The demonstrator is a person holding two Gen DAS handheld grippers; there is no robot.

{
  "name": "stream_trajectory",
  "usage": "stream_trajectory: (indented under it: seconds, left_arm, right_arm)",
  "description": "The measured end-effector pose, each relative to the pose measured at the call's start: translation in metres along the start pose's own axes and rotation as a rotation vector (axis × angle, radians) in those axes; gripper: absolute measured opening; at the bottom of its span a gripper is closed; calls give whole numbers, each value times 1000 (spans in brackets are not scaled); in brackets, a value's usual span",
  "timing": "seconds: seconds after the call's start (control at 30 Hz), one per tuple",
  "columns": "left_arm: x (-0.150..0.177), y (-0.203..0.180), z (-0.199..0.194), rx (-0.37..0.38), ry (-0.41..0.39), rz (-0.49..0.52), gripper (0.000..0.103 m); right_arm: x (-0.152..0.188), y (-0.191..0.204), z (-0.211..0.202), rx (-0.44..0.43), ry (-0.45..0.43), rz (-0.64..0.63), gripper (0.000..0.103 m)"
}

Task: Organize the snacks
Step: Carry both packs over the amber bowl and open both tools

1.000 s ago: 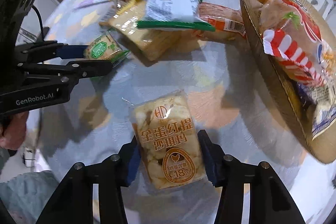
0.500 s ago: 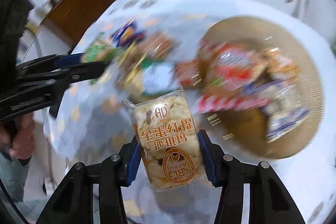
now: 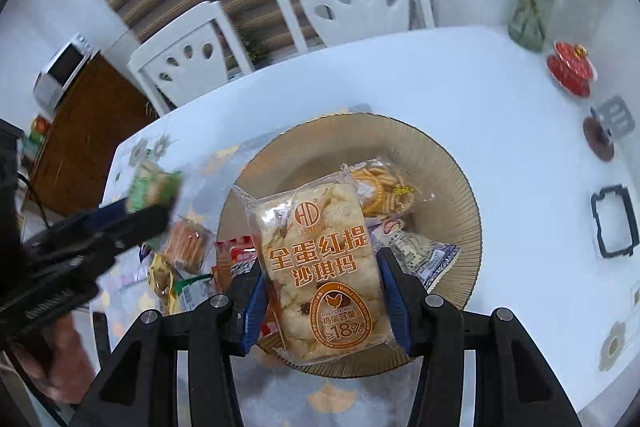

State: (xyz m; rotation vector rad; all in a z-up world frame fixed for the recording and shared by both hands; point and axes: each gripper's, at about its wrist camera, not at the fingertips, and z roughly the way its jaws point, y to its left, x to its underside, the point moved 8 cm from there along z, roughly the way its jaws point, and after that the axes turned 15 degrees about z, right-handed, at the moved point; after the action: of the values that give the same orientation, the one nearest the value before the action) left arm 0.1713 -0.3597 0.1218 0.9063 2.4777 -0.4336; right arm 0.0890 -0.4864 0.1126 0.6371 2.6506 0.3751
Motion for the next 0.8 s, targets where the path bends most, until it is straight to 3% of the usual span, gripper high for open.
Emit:
stream_trajectory:
  seconds: [0.1, 0.23, 0.37, 0.53, 0.8]
  left_arm:
    - [-9, -6, 11, 22, -4, -14, 49]
    - [-21, -3, 17, -17, -32, -39, 73]
    - [-18, -3, 15, 34, -48, -75, 73]
    - [-2, 5, 5, 27, -54, -90, 73]
    - [57, 36, -21, -6, -20, -183, 73]
  right_arm:
    - [-7, -5, 6, 10, 0, 20, 50]
    - [-15, -9, 14, -43, 52, 87, 54]
    - [-17, -16, 7, -49, 35, 95, 55]
    - [-9, -23, 8, -44, 49, 109, 55]
    - [27, 10, 10, -67, 92, 54, 55]
